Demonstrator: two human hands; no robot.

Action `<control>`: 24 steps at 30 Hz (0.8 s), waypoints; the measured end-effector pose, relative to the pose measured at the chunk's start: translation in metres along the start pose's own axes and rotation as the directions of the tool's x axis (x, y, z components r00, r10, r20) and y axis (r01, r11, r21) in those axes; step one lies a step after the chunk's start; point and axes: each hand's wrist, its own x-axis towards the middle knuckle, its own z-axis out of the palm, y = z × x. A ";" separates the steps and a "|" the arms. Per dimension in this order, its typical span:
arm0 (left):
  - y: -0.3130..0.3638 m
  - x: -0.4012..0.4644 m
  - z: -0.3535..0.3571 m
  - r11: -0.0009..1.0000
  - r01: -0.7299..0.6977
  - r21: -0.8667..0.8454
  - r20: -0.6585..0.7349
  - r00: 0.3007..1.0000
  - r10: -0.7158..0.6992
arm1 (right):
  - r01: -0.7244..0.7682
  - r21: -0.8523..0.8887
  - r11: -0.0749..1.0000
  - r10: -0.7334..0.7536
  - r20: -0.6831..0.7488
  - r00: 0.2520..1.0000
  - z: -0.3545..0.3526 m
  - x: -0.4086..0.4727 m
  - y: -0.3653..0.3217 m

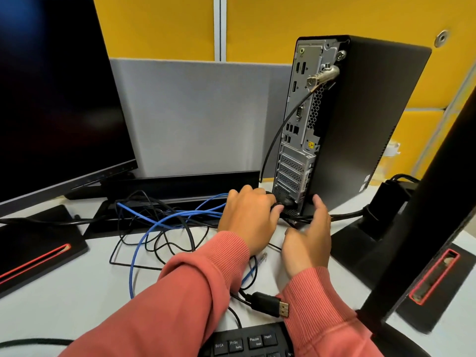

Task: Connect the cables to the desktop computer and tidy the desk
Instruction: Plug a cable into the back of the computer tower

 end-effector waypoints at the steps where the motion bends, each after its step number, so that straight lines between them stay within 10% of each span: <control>1: 0.001 0.001 0.001 1.000 -0.005 -0.009 0.009 1.000 0.005 | -0.007 0.003 1.000 0.007 0.010 1.000 -0.001 0.000 -0.001; 24: -0.012 0.021 -0.003 0.850 0.163 -0.500 0.247 0.968 -0.040 | 0.019 -0.169 0.985 -0.002 0.099 0.995 0.001 0.007 0.006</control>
